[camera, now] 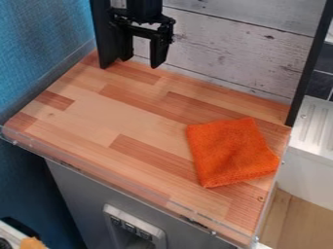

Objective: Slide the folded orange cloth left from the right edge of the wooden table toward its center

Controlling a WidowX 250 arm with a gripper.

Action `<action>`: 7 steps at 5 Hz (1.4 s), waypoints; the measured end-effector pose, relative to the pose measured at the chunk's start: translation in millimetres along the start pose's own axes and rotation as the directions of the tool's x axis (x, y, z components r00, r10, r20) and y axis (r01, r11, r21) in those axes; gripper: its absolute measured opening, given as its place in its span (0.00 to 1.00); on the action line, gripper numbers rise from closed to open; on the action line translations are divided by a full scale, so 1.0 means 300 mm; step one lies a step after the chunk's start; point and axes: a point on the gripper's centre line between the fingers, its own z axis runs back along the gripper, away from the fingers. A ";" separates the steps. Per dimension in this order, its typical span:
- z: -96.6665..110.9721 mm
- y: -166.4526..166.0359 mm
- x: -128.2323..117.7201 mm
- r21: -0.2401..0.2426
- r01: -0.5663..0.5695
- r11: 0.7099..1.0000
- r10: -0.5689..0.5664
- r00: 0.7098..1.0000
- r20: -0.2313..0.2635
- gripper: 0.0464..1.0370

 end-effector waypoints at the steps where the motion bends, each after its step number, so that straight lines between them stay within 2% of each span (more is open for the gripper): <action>1: -0.035 -0.039 -0.017 -0.005 0.068 0.998 -0.068 0.997 -0.022 0.96; 2: -0.027 -0.129 -0.035 0.002 0.197 0.980 -0.197 0.980 -0.006 0.96; 3: -0.032 -0.215 -0.066 0.023 0.334 0.942 -0.335 0.942 0.031 0.96; 5: -0.050 -0.386 -0.119 0.064 0.555 0.829 -0.559 0.826 0.078 0.96; 6: -0.054 -0.441 -0.127 0.075 0.639 0.766 -0.643 0.762 0.079 0.96; 7: -0.054 -0.483 -0.134 0.074 0.697 0.714 -0.701 0.709 0.079 0.96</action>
